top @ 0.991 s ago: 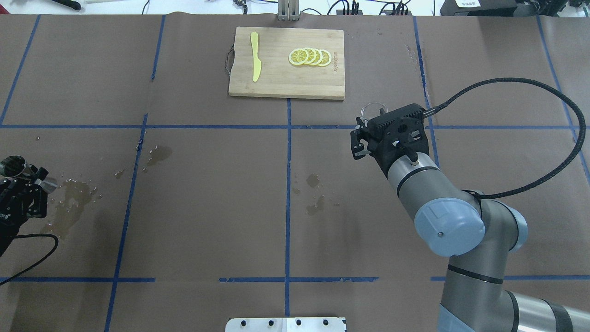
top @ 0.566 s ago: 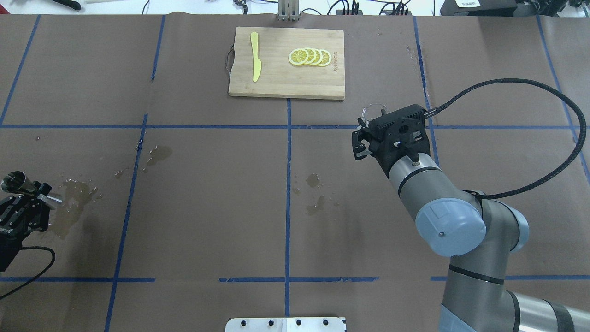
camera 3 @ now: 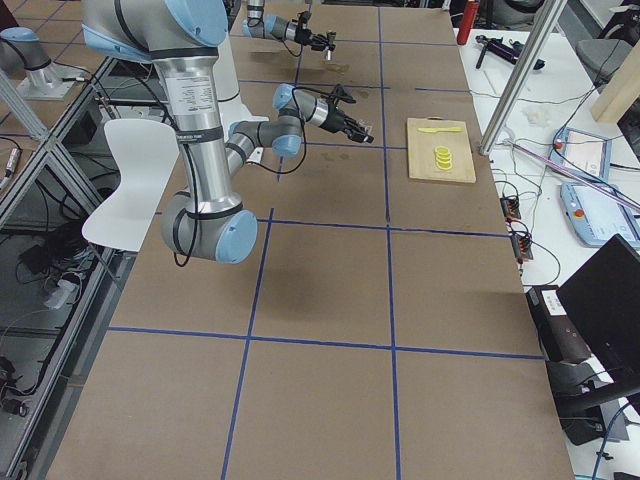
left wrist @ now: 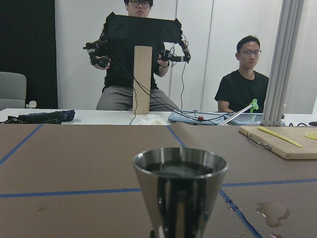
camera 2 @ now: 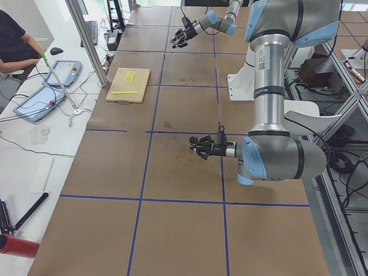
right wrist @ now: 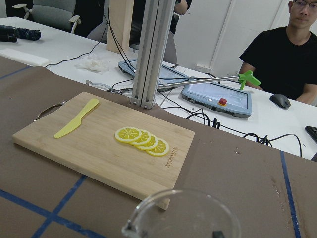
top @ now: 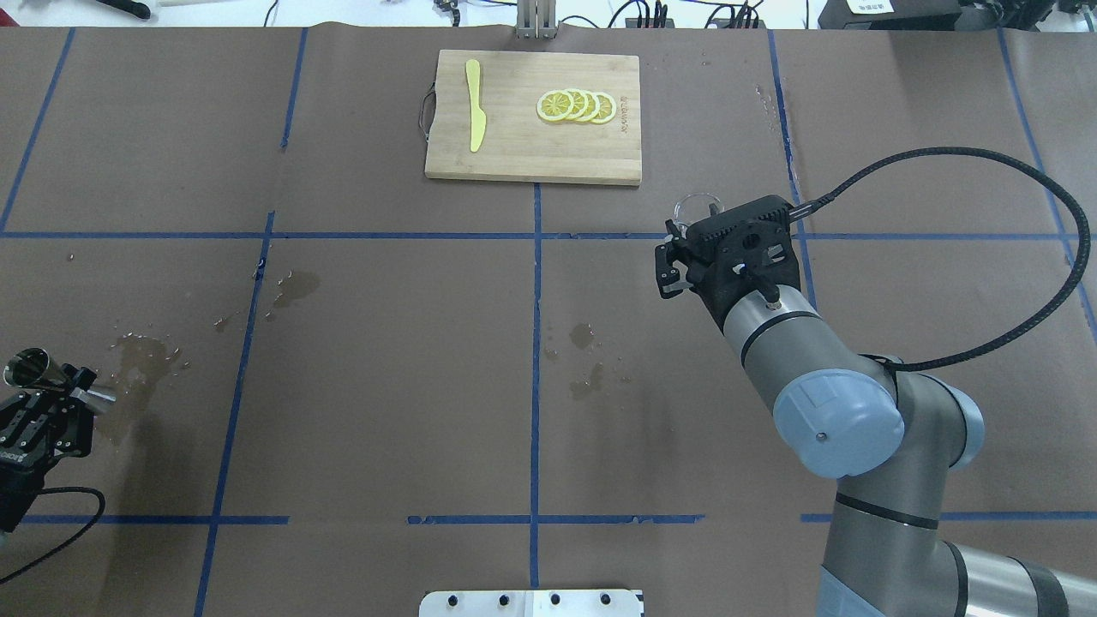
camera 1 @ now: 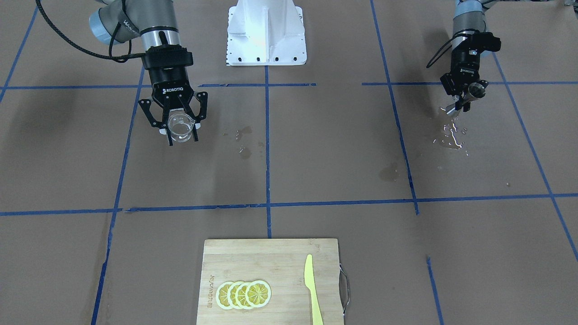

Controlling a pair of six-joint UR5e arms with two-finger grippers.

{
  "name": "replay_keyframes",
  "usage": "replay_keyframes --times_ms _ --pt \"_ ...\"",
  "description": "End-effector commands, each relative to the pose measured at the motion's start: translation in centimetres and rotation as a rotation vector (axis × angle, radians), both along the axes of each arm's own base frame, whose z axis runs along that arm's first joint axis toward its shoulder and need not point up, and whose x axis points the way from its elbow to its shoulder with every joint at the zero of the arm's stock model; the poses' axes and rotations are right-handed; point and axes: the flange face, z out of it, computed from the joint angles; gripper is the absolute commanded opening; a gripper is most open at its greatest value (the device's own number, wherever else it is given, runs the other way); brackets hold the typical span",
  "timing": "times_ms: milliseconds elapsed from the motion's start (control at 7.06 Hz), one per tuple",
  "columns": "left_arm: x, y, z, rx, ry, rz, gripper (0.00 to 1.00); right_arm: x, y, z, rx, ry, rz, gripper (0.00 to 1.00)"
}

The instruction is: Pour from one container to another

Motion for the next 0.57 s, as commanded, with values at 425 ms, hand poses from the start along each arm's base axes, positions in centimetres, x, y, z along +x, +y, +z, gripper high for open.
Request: replay_keyframes --times_ms 425 --pt "1.39 0.23 0.19 0.004 -0.043 0.052 0.0 -0.08 0.0 0.11 -0.001 0.002 -0.001 0.0"
